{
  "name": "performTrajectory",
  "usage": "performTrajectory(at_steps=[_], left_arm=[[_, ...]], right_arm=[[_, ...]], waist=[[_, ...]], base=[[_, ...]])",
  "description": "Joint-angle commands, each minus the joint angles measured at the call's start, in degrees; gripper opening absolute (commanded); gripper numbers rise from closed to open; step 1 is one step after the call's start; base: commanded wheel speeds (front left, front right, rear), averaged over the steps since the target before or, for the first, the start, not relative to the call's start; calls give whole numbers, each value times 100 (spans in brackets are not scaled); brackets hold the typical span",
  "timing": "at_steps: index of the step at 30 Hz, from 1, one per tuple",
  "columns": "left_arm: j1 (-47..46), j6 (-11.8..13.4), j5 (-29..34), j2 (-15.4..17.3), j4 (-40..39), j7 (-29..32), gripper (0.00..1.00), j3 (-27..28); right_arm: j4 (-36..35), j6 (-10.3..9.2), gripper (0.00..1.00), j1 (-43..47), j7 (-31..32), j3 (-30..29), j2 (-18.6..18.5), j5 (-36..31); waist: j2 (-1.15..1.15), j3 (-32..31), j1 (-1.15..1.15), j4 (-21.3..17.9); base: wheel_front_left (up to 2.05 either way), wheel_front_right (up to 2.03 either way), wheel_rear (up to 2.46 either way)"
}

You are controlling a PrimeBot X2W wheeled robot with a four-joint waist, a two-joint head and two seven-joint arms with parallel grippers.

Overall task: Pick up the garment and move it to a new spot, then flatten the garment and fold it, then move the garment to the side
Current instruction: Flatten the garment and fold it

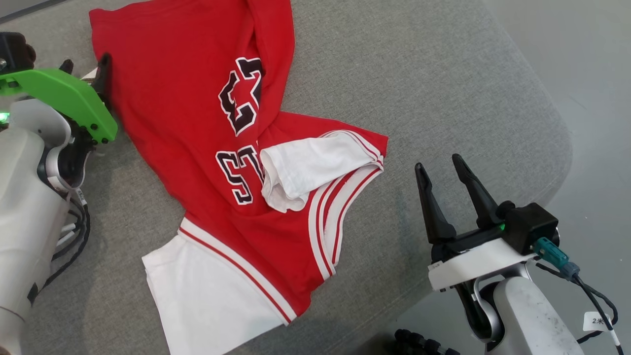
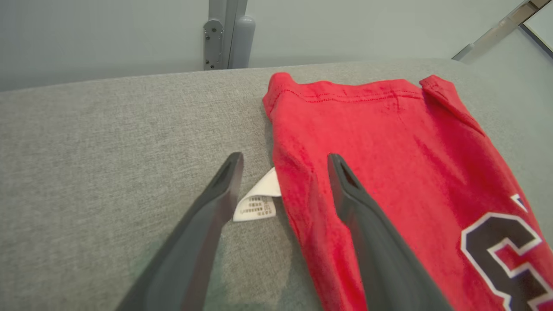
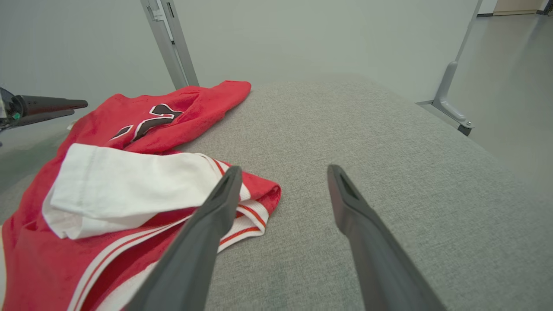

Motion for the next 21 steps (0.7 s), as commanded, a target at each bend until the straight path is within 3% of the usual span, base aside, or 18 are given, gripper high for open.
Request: performTrajectory(at_steps=[1, 11, 12, 14, 21], left_arm=[[30, 9, -50, 137, -11, 92, 100, 58], [199, -41, -343, 228, -132, 810, 100, 59], [218, -41, -311, 250, -145, 855, 80, 10], [273, -24, -217, 308, -172, 875, 0, -83], [383, -102, -279, 185, -455, 255, 0, 98]], right_arm=[[18, 0, 100, 2, -18, 26, -4, -10], [45, 0, 100, -22, -18, -3, -4, 17], [47, 0, 100, -14, -18, -9, -4, 14], [59, 0, 100, 5, -18, -29, -4, 6], [46, 0, 100, 89, -18, -90, -4, -117]], waist=[[0, 29, 0, -30], [0, 95, 0, -183], [0, 93, 0, -180], [0, 79, 0, -165], [0, -95, 0, 136]], base=[[0, 0, 0], [0, 0, 0], [0, 0, 0], [0, 0, 0], [0, 0, 0]])
